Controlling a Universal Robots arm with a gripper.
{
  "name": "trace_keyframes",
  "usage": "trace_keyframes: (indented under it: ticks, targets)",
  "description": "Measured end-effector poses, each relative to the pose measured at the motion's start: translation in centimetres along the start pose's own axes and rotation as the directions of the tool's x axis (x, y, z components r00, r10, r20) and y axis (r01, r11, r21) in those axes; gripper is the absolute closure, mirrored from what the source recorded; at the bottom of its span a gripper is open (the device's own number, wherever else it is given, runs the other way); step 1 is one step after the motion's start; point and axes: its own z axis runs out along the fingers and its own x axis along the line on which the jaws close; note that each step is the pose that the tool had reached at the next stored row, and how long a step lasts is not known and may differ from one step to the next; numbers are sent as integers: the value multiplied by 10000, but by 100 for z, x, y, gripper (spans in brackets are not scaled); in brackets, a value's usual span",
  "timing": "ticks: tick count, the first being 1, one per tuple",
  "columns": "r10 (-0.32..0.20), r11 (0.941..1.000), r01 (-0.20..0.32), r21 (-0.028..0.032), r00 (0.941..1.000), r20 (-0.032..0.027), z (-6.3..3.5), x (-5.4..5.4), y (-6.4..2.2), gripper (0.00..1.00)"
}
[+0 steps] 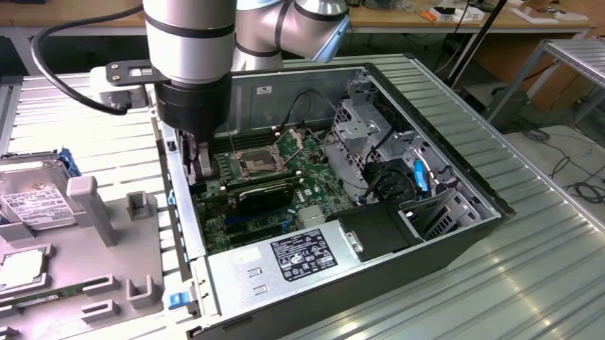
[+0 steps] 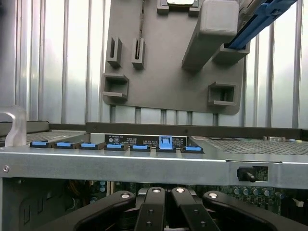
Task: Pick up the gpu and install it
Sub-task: 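Press down on the gpu until it lock into place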
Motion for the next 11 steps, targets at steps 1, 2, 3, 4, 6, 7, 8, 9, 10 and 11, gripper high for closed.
trace_keyframes:
  ticks: [1,2,3,4,6,7,8,9,10,11]
  targets:
    - [0,10000,0,0,10000,-1,0,0,0,89]
    - [0,10000,0,1,10000,0,1,0,0,89]
    - [0,10000,0,2,10000,1,2,0,0,89]
    - [0,10000,0,2,10000,2,2,0,0,89]
    - [0,10000,0,1,10000,-1,5,0,0,89]
    - [0,10000,0,-1,10000,-7,10,0,-1,89]
    - [1,10000,-1,-1,10000,-11,14,-1,-1,89]
    - [1,10000,-1,-2,10000,-22,26,-1,-1,89]
    - [1,10000,-1,-2,10000,-30,35,-2,-2,89]
    - [2,10000,-2,-1,10000,-32,38,-2,-2,89]
